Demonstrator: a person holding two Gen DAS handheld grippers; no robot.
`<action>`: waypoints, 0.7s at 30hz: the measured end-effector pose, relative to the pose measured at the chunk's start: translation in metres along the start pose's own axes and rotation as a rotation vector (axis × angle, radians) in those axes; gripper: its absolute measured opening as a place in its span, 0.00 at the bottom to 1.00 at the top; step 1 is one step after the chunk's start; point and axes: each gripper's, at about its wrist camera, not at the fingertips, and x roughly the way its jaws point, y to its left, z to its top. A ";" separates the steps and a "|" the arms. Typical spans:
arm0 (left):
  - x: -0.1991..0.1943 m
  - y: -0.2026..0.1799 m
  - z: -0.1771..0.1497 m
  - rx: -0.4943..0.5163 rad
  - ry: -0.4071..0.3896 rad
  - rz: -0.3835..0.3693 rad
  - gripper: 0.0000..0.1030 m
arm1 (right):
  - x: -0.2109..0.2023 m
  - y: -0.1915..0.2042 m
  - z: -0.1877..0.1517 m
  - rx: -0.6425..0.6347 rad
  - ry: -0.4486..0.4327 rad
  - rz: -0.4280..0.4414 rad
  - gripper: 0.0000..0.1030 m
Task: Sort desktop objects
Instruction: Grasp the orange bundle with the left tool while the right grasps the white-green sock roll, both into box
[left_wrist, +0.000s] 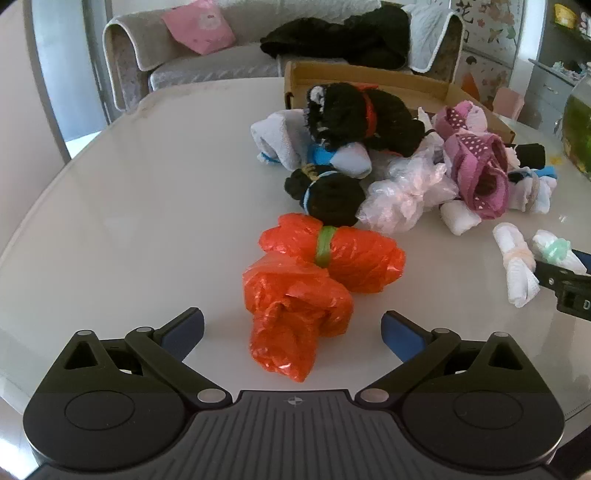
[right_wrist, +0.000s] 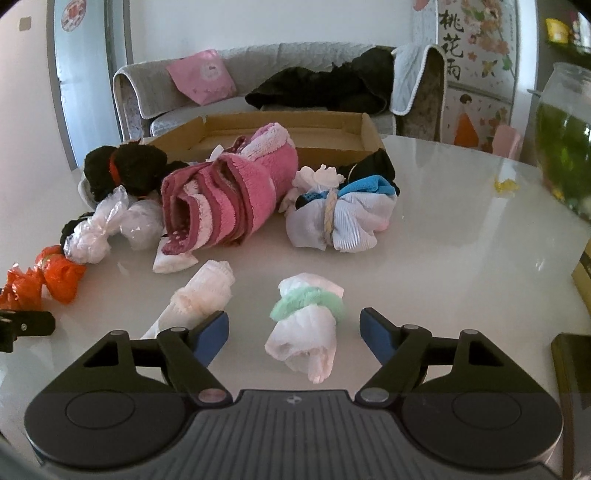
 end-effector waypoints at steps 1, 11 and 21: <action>-0.016 -0.019 -0.013 0.018 -0.008 -0.001 0.99 | -0.001 0.001 -0.001 -0.005 -0.002 -0.003 0.66; -0.019 -0.026 -0.015 0.035 -0.061 -0.032 0.77 | -0.005 0.003 0.000 -0.015 -0.015 0.012 0.41; -0.026 -0.027 -0.016 0.042 -0.074 -0.042 0.53 | -0.006 0.008 -0.001 -0.031 -0.018 0.030 0.28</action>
